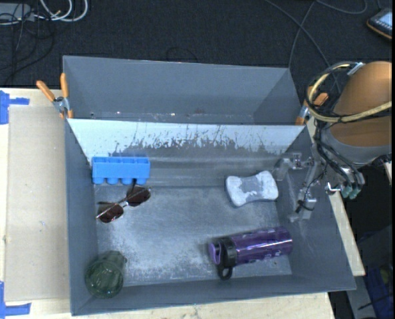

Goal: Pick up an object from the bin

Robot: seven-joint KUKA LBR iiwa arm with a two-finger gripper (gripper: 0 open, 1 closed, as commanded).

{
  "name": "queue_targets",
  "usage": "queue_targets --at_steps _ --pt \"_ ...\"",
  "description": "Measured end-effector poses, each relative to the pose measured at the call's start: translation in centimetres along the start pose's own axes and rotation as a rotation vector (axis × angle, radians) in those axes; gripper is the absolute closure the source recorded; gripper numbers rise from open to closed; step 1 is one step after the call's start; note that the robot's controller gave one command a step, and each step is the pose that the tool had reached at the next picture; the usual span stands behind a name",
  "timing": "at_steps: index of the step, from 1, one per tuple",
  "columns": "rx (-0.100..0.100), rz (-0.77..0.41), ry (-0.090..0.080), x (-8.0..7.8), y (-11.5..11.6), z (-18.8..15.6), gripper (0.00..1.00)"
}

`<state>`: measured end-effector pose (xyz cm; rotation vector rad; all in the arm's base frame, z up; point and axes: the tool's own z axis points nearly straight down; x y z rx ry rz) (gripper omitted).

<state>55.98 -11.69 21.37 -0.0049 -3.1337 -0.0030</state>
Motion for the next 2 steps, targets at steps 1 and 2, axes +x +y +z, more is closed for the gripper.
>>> queue_targets --at_steps 1,2 --pt "0.001 -0.003 -0.007 -0.2 0.0 -0.4 0.00" --pt "0.002 -0.116 -0.008 1.4 0.5 5.3 0.00"
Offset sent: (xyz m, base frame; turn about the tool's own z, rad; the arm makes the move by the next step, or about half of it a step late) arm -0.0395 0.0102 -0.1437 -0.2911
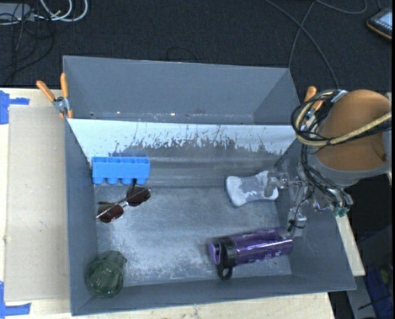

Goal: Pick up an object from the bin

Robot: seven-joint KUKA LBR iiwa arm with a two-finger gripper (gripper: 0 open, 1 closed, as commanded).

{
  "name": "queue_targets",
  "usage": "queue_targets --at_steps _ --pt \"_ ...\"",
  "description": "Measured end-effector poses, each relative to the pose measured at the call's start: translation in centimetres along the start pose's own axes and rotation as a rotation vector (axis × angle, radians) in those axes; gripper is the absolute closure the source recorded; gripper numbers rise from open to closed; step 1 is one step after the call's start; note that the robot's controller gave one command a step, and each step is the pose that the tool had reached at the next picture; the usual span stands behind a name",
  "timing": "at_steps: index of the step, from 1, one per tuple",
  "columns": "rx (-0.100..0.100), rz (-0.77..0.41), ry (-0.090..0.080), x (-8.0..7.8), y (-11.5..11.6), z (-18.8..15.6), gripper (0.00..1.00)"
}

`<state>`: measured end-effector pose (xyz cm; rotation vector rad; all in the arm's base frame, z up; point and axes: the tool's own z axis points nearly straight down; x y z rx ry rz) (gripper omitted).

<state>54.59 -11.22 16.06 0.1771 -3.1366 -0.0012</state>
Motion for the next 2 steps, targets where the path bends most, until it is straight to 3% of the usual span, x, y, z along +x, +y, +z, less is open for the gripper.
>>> queue_targets --at_steps 1,2 --pt "0.001 -0.120 -0.002 3.8 1.3 1.3 0.00" --pt "-0.002 -0.310 0.001 2.5 3.6 2.4 0.00"
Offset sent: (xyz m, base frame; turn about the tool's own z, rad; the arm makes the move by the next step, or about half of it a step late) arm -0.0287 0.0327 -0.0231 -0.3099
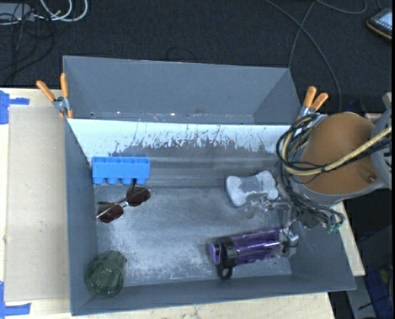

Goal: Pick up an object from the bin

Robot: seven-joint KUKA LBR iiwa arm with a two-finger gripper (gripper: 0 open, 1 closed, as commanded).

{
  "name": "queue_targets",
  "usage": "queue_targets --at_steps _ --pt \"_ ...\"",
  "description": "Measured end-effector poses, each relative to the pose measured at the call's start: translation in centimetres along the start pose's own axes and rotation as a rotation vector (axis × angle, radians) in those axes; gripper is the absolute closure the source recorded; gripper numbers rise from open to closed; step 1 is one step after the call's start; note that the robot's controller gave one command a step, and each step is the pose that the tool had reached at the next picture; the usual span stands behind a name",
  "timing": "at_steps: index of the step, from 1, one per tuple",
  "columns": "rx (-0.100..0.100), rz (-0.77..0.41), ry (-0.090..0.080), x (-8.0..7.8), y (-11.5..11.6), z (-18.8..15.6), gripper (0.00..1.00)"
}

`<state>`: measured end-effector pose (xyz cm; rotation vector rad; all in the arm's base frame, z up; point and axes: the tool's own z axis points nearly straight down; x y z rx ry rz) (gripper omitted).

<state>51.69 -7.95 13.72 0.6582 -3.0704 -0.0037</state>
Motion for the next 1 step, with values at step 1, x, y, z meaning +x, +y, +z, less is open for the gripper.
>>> queue_targets --at_steps 1 --pt "0.001 -0.058 0.000 -1.94 0.53 7.06 0.00"
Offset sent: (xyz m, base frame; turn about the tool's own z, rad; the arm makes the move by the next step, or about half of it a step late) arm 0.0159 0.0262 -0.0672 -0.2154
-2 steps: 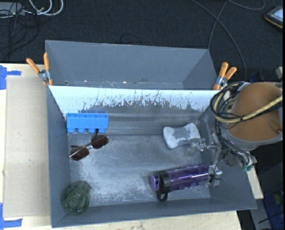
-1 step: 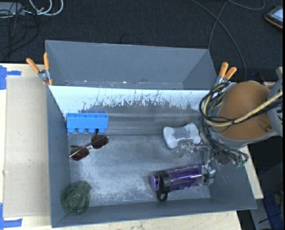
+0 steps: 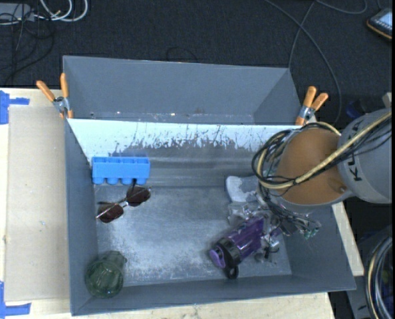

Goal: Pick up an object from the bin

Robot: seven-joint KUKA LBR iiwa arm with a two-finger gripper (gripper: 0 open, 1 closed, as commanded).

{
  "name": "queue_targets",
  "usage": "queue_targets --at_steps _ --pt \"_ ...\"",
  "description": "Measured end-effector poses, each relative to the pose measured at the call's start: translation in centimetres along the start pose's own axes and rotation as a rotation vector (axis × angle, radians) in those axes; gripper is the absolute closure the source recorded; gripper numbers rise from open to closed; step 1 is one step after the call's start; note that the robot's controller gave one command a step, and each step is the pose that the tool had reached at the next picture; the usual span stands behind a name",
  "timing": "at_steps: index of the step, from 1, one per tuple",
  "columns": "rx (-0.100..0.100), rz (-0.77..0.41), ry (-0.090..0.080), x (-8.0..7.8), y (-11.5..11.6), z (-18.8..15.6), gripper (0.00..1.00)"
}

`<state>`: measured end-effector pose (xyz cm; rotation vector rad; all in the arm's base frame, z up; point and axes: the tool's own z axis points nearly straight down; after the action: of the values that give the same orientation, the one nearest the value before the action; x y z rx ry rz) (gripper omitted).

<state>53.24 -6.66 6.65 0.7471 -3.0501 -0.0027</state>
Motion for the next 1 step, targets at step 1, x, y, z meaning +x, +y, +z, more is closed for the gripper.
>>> queue_targets --at_steps 1 --pt "0.003 -0.158 -0.004 -0.65 1.23 -0.24 1.00"
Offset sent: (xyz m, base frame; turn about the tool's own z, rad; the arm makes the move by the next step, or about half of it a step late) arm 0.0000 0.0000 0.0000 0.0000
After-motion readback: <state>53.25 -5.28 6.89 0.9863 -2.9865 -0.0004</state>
